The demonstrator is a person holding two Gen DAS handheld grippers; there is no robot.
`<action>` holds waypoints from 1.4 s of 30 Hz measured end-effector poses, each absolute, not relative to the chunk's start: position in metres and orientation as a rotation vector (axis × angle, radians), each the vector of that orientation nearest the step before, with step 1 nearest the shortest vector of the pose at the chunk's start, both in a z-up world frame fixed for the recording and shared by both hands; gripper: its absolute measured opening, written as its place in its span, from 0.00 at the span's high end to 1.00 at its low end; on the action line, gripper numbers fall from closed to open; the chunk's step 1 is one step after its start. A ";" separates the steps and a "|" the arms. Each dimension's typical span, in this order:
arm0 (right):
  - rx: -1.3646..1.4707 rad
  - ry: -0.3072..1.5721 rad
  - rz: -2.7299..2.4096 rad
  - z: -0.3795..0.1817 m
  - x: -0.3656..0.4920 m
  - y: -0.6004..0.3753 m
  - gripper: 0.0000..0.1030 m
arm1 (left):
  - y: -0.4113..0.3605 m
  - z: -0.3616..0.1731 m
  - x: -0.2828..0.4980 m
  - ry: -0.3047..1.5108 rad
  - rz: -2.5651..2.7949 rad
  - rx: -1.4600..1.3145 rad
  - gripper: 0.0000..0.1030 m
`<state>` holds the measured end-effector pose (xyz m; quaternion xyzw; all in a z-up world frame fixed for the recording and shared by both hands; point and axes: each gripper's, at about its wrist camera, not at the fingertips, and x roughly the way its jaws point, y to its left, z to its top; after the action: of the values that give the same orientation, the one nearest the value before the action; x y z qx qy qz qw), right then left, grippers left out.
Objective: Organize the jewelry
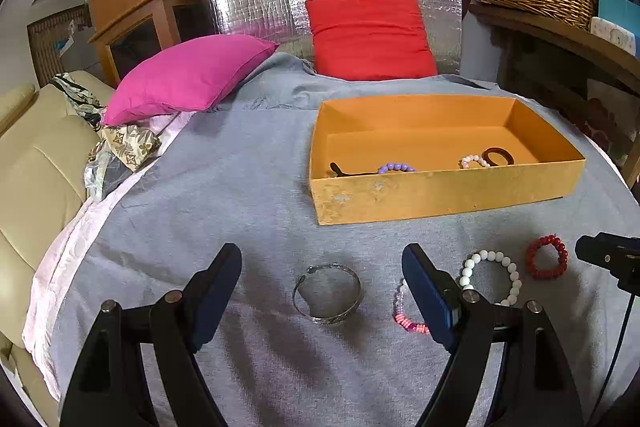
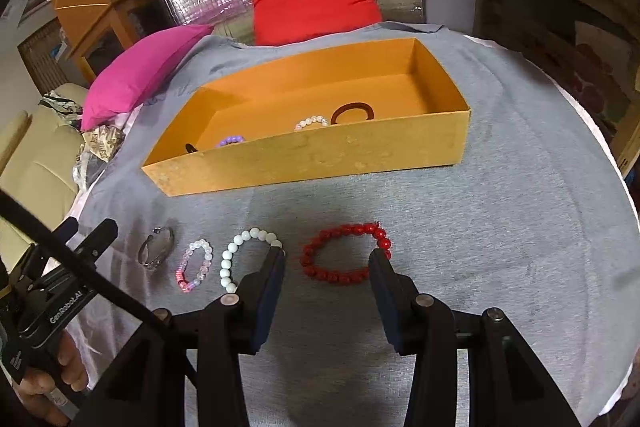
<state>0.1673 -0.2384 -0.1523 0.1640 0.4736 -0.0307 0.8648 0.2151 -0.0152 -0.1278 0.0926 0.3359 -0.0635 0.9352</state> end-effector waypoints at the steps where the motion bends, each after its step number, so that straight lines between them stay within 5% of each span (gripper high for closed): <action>1: 0.342 0.995 -0.065 -0.153 0.168 -0.237 0.54 | -0.014 -0.128 0.215 0.688 -0.130 0.187 0.20; 42: 0.339 1.015 -0.052 -0.158 0.167 -0.242 0.54 | -0.019 -0.134 0.216 0.701 -0.127 0.213 0.20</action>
<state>0.1670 -0.2417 -0.1581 0.1614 0.4837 -0.0249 0.8598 0.2157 -0.0189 -0.1344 0.1042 0.3425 -0.0618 0.9317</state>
